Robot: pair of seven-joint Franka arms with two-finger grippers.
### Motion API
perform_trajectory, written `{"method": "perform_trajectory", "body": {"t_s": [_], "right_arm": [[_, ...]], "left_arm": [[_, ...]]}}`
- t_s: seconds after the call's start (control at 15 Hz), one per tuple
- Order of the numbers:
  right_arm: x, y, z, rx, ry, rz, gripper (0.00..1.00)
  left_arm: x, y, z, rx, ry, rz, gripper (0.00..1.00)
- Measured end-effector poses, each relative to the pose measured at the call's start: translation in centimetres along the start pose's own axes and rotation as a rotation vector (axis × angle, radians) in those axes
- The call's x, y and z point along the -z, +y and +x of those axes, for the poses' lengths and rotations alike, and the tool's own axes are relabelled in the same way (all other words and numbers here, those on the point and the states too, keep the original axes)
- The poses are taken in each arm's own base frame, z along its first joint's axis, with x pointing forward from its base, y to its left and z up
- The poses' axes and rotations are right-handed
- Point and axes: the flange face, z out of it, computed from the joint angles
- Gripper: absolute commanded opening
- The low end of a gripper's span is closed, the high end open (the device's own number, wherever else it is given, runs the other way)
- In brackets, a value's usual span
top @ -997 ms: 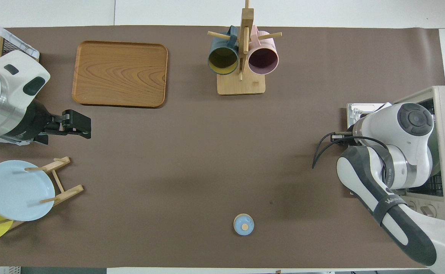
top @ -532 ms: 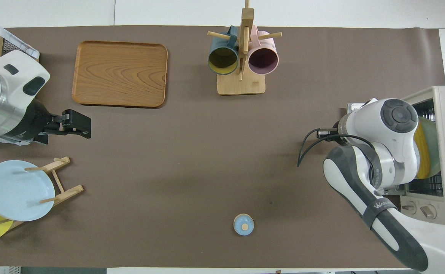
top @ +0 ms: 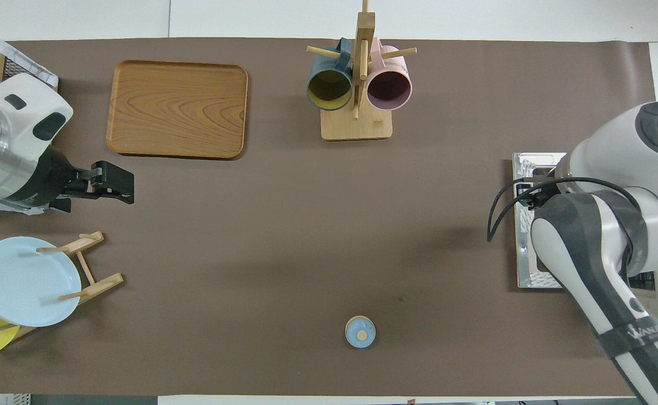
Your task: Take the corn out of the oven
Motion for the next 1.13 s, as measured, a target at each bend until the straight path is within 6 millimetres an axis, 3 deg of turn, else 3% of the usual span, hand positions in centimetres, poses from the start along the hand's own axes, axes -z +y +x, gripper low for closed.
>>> {"method": "perform_trajectory", "body": {"t_s": [0.13,0.33,0.73,1.13], "right_arm": [[-0.1,1.7,-0.1,-0.001,-0.001,-0.022,0.31],[-1.7,3.7,-0.1,0.02,-0.004,-0.018,0.31],[-4.3,5.8,-0.5,0.063,0.011,-0.008,0.35],[-5.6,5.7,-1.2,0.076,0.038,-0.004,0.35]], "left_arm": [[0.0,0.0,0.0,0.0,0.002,0.0,1.0],[0.0,0.0,0.0,0.001,0.003,-0.001,1.0],[0.0,0.0,0.0,0.003,0.003,-0.001,1.0],[0.0,0.0,0.1,0.015,0.005,-0.002,1.0]]}}
